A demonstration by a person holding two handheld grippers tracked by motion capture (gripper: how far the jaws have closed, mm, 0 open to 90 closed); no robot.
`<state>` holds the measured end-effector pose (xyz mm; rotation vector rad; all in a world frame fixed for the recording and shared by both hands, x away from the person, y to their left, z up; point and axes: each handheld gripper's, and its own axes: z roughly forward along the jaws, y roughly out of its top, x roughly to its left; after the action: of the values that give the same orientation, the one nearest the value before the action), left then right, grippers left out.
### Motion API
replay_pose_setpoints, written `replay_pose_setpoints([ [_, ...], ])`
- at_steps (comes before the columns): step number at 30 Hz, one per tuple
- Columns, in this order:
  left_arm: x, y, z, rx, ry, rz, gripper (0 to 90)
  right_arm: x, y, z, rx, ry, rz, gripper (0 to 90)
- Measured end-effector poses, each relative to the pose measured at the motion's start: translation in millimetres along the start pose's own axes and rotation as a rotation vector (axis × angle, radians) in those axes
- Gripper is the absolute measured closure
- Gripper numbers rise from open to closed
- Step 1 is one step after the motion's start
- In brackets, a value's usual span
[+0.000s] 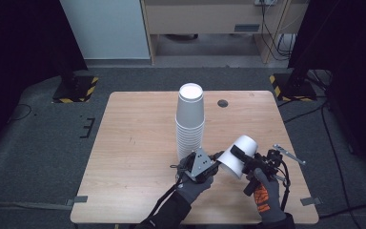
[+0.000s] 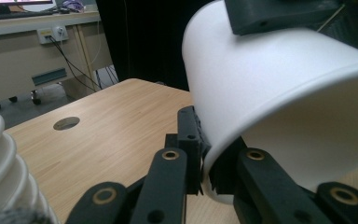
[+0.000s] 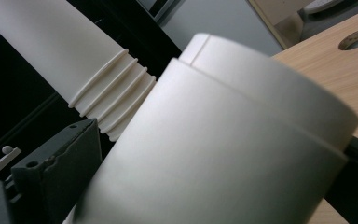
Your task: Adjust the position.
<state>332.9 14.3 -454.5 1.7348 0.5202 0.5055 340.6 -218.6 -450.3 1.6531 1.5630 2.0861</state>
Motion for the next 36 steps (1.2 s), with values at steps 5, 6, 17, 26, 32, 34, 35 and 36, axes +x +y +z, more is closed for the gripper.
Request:
replay_pose_setpoints([
  [5, -2.5, 0.3, -2.1, 0.006, -0.021, 0.008, 85.0, -3.6, 2.3, -3.1, -0.028, -0.025, -0.006, 6.6],
  [6, -3.1, 1.0, -3.6, 0.008, -0.025, 0.012, 85.0, -4.6, 3.3, -4.3, -0.041, -0.035, -0.009, 7.3],
  [17, 6.2, 7.3, -19.9, 0.023, -0.044, 0.02, 85.2, -16.4, 11.4, -11.9, -0.083, -0.122, -0.041, 9.5],
  [26, 12.3, 5.2, -35.8, 0.044, -0.045, 0.019, 85.1, -22.5, 16.3, -16.2, -0.101, -0.161, -0.078, 10.8],
  [32, 19.3, 4.2, -50.0, 0.05, -0.048, -0.003, 85.1, -26.7, 17.6, -17.3, -0.084, -0.202, -0.14, 11.5],
  [34, 22.0, 3.6, -54.4, 0.054, -0.048, -0.009, 85.1, -27.1, 17.3, -16.7, -0.067, -0.215, -0.17, 11.6],
  [35, 23.5, 3.2, -56.6, 0.056, -0.047, -0.013, 85.1, -27.5, 17.0, -16.5, -0.062, -0.224, -0.193, 11.8],
  [36, 23.5, 3.2, -56.6, 0.056, -0.047, -0.013, 85.1, -27.6, 16.8, -16.4, -0.049, -0.232, -0.214, 11.8],
])
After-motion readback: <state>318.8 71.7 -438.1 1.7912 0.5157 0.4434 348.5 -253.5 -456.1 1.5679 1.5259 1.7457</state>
